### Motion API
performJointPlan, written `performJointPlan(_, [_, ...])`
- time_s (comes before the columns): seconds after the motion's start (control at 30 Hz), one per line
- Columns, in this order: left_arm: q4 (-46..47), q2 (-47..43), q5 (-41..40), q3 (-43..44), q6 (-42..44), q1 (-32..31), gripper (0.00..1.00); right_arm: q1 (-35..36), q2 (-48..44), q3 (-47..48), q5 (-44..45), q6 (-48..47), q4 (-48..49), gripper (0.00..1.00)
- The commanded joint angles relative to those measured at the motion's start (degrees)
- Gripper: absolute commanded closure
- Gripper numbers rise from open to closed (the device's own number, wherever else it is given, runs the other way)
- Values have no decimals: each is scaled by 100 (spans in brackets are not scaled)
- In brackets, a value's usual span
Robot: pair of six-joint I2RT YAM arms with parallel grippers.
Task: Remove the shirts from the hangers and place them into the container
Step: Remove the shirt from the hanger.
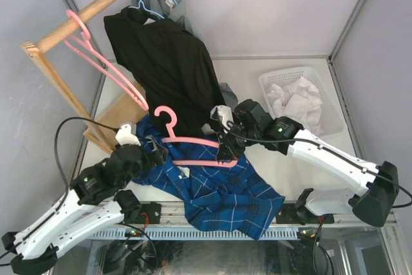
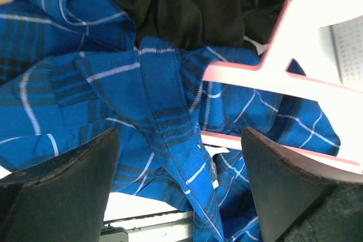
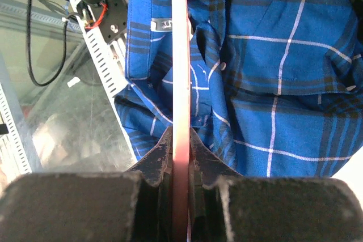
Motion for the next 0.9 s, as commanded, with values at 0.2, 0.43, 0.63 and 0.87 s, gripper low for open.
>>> performJointPlan(0.2, [710, 908, 21, -461, -469, 34, 59, -179, -953, -57, 34, -4, 217, 100])
performJointPlan(0.43, [-302, 658, -1089, -175, -882, 162, 100, -298, -1713, -108, 106, -629, -751, 100])
performJointPlan(0.63, [-838, 276, -1251, -217, -1101, 617, 100, -395, -2528, -45, -368, -1261, -1553, 100])
performJointPlan(0.87, [-860, 272, -1267, -194, -1158, 676, 100, -569, -3835, -1, 551, -1561, -1399, 100])
